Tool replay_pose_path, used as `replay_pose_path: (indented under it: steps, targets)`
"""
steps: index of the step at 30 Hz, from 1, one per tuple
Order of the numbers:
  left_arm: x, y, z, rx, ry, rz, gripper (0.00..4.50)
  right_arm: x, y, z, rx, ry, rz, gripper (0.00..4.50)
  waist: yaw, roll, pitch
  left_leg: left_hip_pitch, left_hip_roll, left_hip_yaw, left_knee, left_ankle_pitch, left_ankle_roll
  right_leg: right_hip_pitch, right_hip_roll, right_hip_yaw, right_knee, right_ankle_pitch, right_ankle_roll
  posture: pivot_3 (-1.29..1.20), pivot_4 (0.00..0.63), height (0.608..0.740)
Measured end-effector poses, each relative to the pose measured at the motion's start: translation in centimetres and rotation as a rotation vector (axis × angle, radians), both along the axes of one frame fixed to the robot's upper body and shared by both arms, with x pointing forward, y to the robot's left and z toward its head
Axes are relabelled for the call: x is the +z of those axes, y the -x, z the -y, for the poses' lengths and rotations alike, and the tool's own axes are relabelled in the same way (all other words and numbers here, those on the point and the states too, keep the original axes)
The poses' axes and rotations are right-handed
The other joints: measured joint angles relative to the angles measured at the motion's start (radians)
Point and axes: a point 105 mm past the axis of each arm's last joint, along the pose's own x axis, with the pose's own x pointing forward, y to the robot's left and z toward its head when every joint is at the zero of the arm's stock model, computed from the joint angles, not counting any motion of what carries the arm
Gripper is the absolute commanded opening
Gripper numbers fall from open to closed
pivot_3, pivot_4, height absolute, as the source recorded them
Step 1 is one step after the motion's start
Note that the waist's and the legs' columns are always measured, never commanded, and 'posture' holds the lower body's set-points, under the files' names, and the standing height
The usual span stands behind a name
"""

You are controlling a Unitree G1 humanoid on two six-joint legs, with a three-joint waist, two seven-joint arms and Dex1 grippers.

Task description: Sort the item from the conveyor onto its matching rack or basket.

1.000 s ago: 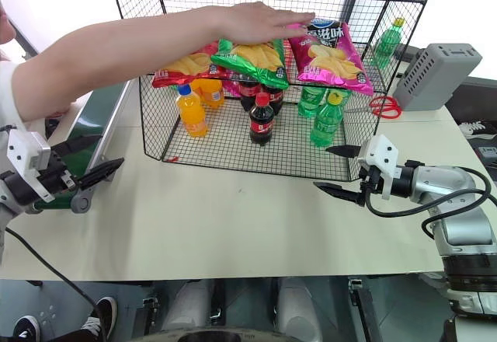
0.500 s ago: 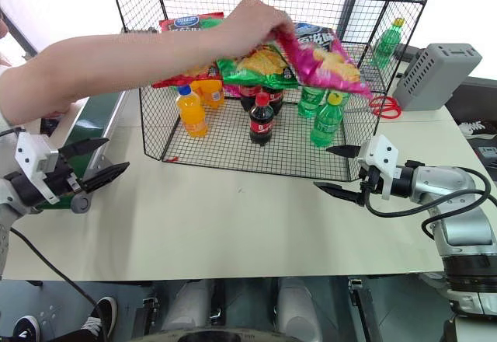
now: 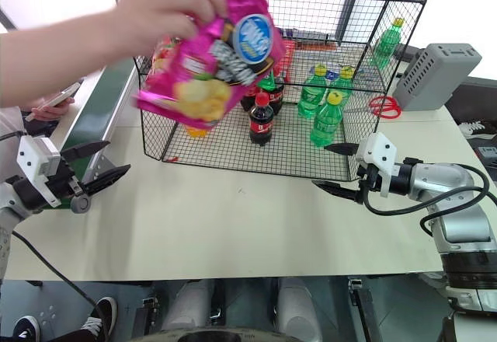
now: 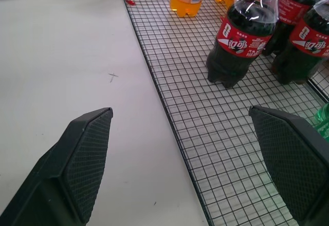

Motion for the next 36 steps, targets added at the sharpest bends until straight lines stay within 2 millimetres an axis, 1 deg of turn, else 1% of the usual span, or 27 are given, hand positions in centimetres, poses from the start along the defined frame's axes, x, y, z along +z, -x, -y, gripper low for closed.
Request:
replay_pose_path:
  steps: [13,18,27,36]
  targets:
    - [-0.3,0.2,0.0,-0.005,-0.001,-0.015,3.92,0.1,0.0,-0.1,0.014,0.004,-0.004,4.42,0.0,0.0,0.0,0.0,0.0,0.0,0.0,0.0,0.0,0.0,0.0,0.0,0.0,0.0,0.0,0.0,0.15,0.74]
    - [-0.8,0.6,-0.2,-0.014,0.01,-0.059,3.92,0.5,0.4,-0.8,0.042,-0.035,-0.02,4.42,0.0,0.0,0.0,0.0,0.0,0.0,0.0,0.0,0.0,0.0,0.0,0.0,0.0,0.0,0.0,0.0,0.15,0.74]
    - [-0.7,0.8,0.0,-0.023,0.003,-0.054,3.92,0.8,0.2,-1.1,0.047,-0.037,-0.007,4.42,0.0,0.0,0.0,0.0,0.0,0.0,0.0,0.0,0.0,0.0,0.0,0.0,0.0,0.0,0.0,0.0,0.15,0.74]
    - [-1.2,1.1,-0.1,-0.01,0.009,-0.083,3.92,1.4,-0.1,-1.4,0.061,-0.032,0.014,4.42,0.0,0.0,0.0,0.0,0.0,0.0,0.0,0.0,0.0,0.0,0.0,0.0,0.0,0.0,0.0,0.0,0.15,0.74]
